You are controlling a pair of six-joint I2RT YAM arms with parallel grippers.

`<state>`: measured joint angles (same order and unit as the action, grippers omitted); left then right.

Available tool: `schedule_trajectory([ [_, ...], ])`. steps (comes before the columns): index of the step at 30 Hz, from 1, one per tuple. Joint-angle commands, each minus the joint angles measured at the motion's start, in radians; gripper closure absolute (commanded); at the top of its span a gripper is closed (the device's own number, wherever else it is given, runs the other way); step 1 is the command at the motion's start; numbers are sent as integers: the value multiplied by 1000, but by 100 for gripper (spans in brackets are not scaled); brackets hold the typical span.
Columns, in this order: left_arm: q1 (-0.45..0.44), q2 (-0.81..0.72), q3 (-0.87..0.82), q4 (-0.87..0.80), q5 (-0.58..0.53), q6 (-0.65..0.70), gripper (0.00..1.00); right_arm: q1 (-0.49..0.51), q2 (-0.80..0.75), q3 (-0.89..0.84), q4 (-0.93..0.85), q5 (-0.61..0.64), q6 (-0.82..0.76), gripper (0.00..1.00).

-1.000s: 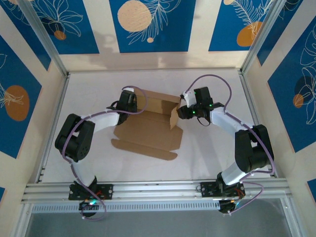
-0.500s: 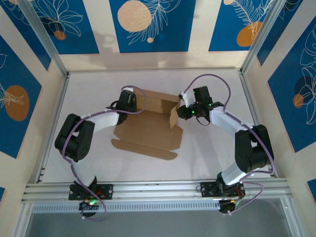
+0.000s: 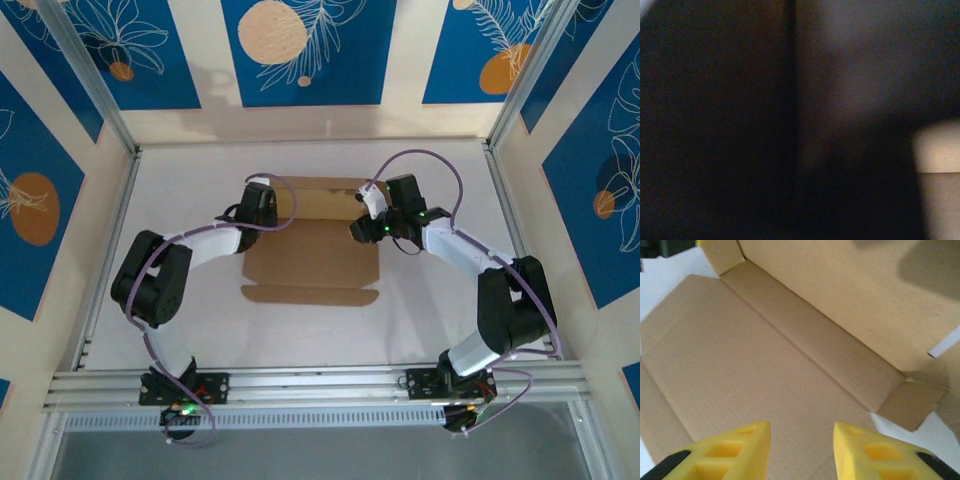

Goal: Fold the paper box

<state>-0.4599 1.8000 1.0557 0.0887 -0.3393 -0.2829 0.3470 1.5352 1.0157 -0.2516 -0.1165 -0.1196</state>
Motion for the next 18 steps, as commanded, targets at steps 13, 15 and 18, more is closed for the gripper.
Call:
schedule_trajectory([
  [13, 4, 13, -2, -40, 39, -4, 100, -304, -89, 20, 75, 322, 244, 80],
  [15, 4, 12, -3, -38, 42, -4, 100, -343, 2, 87, -4, 310, 271, 81],
  [18, 4, 12, -3, -38, 47, -4, 100, -350, 117, 174, -74, 255, 266, 80],
])
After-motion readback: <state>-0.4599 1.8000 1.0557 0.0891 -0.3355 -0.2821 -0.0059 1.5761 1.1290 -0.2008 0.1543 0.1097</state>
